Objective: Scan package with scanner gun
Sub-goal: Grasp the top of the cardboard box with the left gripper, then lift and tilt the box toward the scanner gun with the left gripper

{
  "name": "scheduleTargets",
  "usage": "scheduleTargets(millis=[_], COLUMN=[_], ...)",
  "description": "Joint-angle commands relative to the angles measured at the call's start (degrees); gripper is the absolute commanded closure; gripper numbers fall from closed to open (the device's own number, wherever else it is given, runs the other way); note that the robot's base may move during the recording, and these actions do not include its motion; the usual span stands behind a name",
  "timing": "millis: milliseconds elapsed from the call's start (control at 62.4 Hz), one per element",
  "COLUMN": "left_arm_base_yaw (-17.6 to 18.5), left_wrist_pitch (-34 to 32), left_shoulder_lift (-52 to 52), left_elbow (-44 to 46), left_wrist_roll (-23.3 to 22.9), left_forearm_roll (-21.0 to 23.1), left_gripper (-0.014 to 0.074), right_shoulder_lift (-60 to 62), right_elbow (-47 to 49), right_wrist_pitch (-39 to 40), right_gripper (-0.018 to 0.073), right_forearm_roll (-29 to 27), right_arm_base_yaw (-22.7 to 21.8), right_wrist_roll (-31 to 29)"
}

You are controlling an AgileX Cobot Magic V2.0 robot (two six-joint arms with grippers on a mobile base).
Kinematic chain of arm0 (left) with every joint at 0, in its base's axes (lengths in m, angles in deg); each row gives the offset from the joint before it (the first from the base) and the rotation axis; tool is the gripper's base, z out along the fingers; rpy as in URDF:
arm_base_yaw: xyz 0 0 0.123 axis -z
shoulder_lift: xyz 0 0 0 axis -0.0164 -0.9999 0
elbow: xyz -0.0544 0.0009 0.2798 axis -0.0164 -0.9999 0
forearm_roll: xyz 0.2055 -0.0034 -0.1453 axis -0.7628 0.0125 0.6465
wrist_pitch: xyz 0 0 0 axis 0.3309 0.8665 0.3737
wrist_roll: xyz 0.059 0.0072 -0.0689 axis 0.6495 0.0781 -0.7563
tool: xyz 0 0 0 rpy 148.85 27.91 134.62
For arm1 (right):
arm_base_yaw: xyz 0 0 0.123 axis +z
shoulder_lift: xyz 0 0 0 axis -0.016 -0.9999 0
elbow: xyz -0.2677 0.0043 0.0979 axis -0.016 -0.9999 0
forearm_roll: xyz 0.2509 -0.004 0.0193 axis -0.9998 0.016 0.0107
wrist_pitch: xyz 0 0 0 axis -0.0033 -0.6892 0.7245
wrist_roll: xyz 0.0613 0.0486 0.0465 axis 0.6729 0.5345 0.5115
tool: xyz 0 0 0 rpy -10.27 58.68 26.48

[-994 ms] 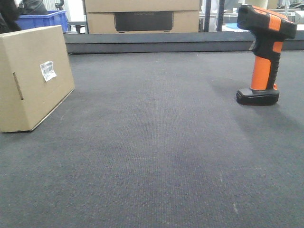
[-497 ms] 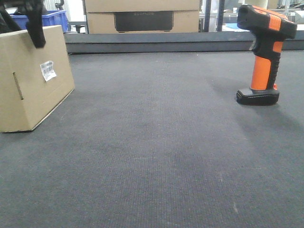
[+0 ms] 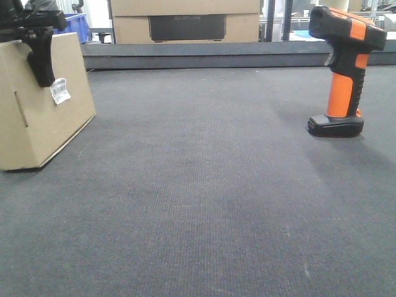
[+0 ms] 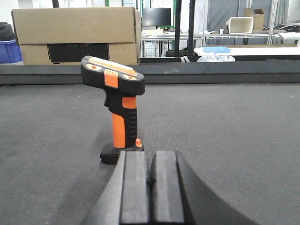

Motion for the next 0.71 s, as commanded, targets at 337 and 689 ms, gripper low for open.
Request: scheduleTargets(millis=[337,689], left_arm_base_yaw=[6.1,16.42], left_wrist_pitch=[-5.06,-16.05], left_shoulder_lift=[0.55,0.43], left_elbow=[8.78,0.26], left_wrist_roll=[-5.48,-11.07], left_forearm_roll=[23.37,23.58], left_gripper=[0.0708,0.0708], right_shoulder_lift=[0.11,0.11], right_elbow=[0.0,0.0], right_wrist_pitch=[1.05,1.05], right_gripper=[0.0728,0.0728], right_forearm_roll=[-0.21,-0.21], right_arm_base_yaw=[-0.33,-0.33], right_wrist_roll=[-0.4,-0.4])
